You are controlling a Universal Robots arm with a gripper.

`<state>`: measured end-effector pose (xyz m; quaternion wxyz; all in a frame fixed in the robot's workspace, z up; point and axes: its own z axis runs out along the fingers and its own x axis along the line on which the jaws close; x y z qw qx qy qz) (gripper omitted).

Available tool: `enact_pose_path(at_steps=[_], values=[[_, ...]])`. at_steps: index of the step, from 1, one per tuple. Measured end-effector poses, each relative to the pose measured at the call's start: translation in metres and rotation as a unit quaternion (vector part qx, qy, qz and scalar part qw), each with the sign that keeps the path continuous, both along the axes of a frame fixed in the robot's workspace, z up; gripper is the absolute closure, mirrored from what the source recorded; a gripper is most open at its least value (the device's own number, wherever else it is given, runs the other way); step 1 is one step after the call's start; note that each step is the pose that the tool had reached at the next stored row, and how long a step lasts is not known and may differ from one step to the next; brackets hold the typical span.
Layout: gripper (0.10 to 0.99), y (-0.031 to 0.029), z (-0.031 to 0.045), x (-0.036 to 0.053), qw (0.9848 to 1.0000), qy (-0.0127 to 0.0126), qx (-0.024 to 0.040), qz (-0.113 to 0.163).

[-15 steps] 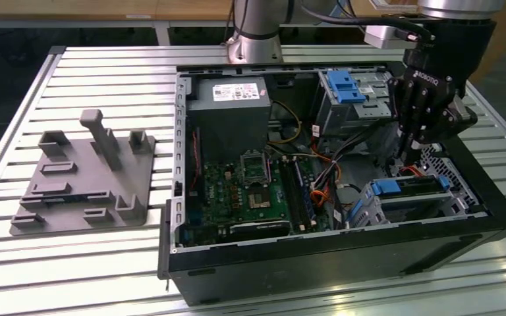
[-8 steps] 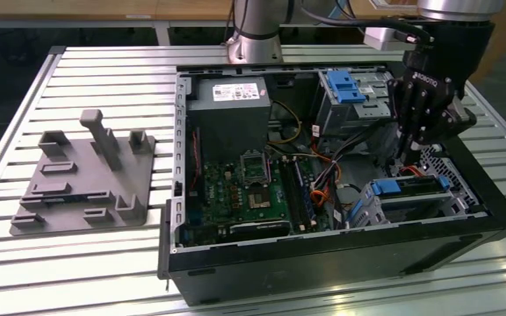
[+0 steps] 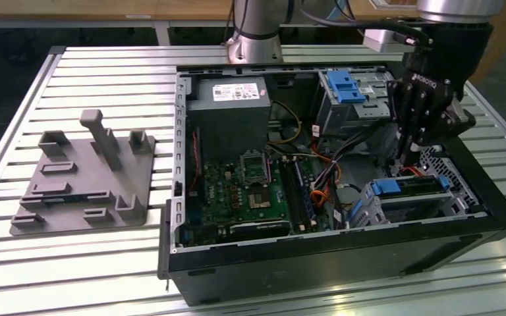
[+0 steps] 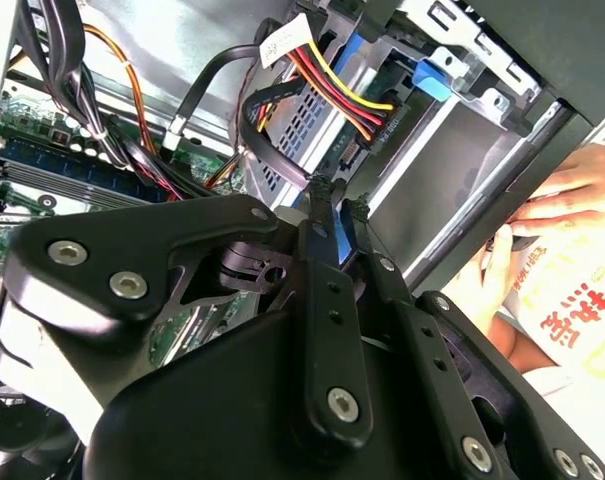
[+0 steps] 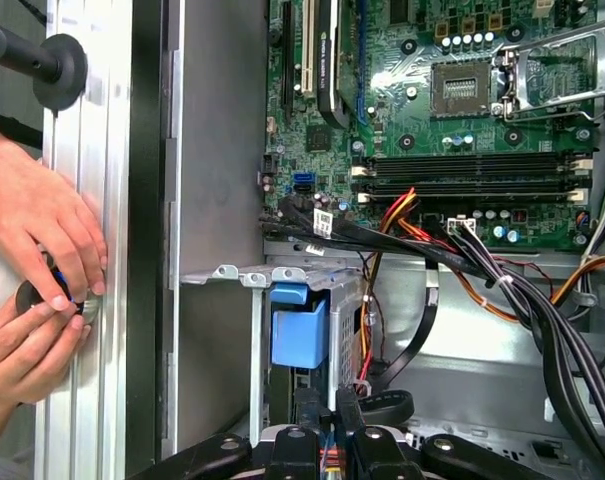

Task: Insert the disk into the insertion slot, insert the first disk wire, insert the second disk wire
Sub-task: 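Insert the second disk wire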

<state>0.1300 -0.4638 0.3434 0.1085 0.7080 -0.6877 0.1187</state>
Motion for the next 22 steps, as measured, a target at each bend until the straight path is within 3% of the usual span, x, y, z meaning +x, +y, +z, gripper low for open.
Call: enact_pose_path(at_steps=[5,6,13,17,22], values=[[0.882,-0.0002,-0.0010,0.0000,1.0000,0.0000,-0.0003,0.000],[0.941,-0.0002,-0.0011,0.0000,1.0000,0.0000,-0.0003,0.000],[0.941,-0.0018,-0.0014,0.0015,1.0000,0.0002,-0.0003,0.000],[0.941,-0.0040,-0.0014,0.0110,1.0000,0.0062,-0.0001,0.000],[0.941,-0.0108,-0.0014,0.0127,1.0000,0.0074,0.0016,0.000]])
